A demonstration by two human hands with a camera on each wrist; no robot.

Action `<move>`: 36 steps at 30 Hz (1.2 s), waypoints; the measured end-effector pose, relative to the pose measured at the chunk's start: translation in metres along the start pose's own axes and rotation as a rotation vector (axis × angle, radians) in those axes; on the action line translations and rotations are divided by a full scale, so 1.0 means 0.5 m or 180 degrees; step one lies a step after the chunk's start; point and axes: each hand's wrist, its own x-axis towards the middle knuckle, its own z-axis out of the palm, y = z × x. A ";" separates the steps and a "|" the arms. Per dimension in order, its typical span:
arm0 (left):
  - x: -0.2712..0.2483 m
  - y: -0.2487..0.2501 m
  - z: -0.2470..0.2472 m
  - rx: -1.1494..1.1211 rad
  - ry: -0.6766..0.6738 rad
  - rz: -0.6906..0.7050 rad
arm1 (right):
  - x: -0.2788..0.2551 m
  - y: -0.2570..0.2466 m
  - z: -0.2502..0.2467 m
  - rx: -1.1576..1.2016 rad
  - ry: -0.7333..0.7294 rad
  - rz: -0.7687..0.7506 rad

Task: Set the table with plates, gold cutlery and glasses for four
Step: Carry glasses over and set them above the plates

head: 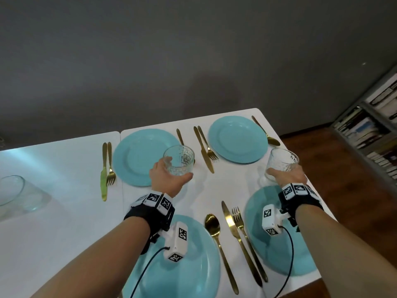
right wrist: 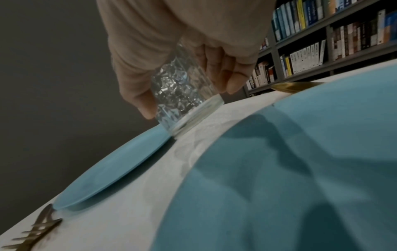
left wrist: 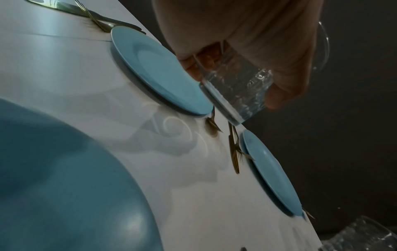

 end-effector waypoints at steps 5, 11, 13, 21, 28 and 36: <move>-0.009 0.013 0.019 0.0131 -0.0040 -0.0035 | 0.025 0.021 0.006 0.0052 -0.0004 0.0109; -0.018 0.019 0.023 0.0175 -0.0038 -0.0050 | 0.033 0.021 0.013 0.0159 -0.0002 0.0144; -0.022 0.024 0.022 0.0145 -0.0034 -0.0055 | 0.039 0.023 0.014 0.0228 0.0020 0.0145; -0.043 0.025 0.034 0.0202 -0.0178 -0.0011 | 0.044 0.039 0.003 0.0597 0.0062 0.0189; -0.067 0.036 0.037 0.0159 -0.0347 0.0088 | 0.022 0.036 -0.018 0.0709 -0.0027 0.0220; -0.098 0.064 0.042 -0.0222 -0.0509 0.0158 | -0.124 -0.009 -0.041 0.0530 0.0169 -0.1213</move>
